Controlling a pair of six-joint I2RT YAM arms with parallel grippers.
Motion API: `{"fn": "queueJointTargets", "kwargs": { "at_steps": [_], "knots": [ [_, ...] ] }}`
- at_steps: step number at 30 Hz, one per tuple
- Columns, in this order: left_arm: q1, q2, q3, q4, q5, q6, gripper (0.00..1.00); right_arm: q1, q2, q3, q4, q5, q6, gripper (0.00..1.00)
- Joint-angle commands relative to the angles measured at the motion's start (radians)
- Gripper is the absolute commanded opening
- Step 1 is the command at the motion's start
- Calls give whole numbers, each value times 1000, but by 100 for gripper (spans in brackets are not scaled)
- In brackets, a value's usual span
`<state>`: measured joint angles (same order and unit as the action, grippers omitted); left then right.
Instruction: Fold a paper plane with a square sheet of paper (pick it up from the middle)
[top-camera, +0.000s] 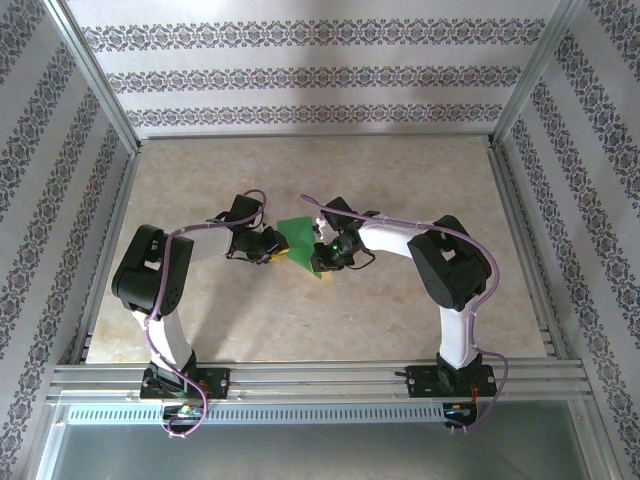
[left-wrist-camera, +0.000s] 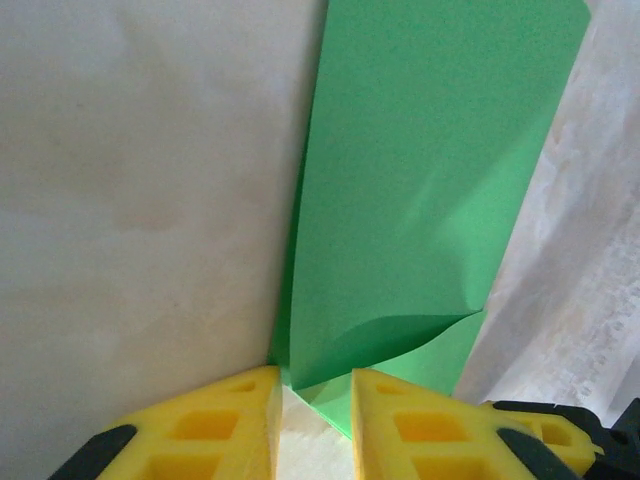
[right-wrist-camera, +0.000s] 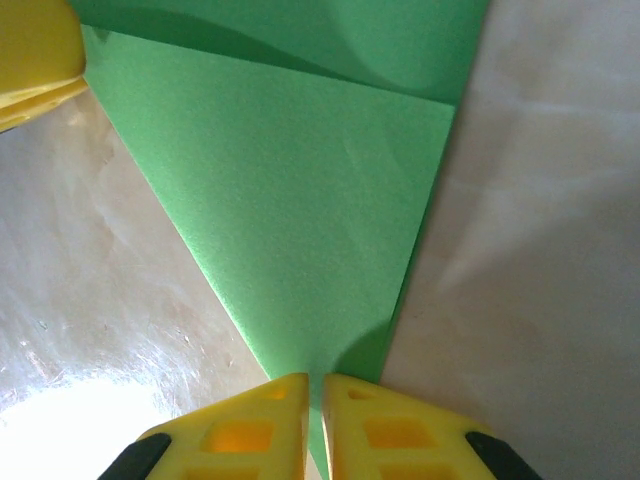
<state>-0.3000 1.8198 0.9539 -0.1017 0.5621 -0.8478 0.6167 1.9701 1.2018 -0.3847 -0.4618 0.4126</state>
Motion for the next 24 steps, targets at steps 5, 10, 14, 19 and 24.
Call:
{"fn": "queueJointTargets", "kwargs": {
  "at_steps": [5,10,14,19,24],
  "knots": [
    [-6,2,16,87,71,5,21,-7,19,-37,-53,12,-7,16],
    [-6,8,10,103,92,27,20,-8,18,-40,-47,10,-7,16],
    [-4,19,6,118,103,50,21,-10,13,-43,-40,6,-9,17],
    [3,19,-9,150,128,62,19,-18,-25,-49,-13,1,-11,24],
    [3,2,-8,131,111,55,10,-31,-145,-74,66,8,-15,38]
  ]
}}
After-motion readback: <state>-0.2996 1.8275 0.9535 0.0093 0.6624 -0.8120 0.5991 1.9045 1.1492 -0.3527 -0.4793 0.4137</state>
